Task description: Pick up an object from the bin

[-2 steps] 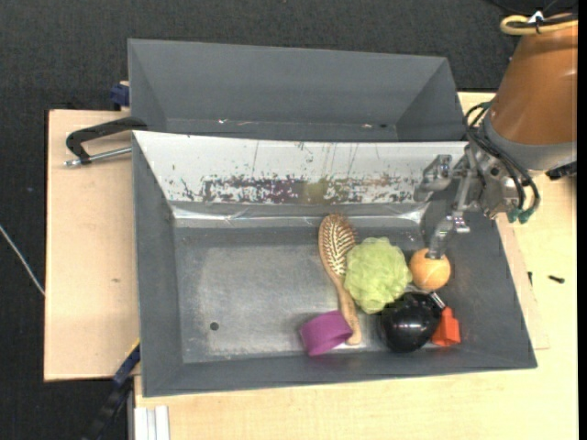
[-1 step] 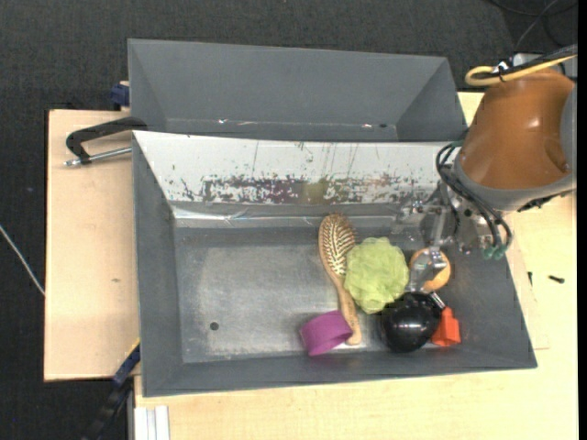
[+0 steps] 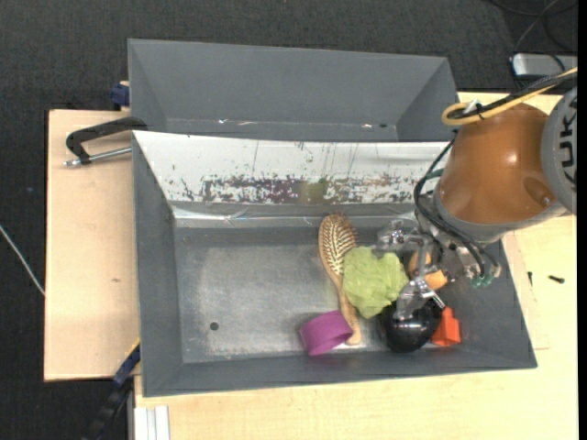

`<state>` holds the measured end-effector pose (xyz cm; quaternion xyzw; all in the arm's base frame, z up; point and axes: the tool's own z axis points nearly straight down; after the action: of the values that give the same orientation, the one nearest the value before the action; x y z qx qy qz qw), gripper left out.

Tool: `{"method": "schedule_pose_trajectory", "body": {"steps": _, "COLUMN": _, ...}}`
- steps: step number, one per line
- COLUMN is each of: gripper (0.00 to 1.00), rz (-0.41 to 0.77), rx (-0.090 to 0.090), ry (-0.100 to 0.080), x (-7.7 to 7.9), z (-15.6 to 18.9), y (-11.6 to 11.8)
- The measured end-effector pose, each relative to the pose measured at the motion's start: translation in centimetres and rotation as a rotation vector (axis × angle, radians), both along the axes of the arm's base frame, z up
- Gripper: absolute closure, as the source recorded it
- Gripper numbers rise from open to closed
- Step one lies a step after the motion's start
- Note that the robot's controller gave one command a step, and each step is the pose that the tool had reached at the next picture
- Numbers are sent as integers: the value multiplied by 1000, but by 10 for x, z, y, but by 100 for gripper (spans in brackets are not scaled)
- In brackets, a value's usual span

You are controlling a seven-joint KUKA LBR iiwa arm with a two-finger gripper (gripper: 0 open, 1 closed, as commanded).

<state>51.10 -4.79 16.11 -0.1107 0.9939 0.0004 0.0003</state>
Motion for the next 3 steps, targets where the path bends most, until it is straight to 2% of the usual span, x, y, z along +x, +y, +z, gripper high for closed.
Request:
{"method": "schedule_pose_trajectory", "body": {"steps": 1, "gripper": 0, "rz": 147, "rx": 0, "ry": -1, "x": -3, "z": -8, "y": 2}}
{"method": "schedule_pose_trajectory", "body": {"steps": 2, "gripper": 0, "rz": 333, "rx": 4, "ry": -3, "x": 2, "z": -37, "y": 3}}
{"method": "schedule_pose_trajectory", "body": {"steps": 3, "gripper": 100, "rz": 60, "rx": 5, "ry": -22, "x": 13, "z": -81, "y": 5}}
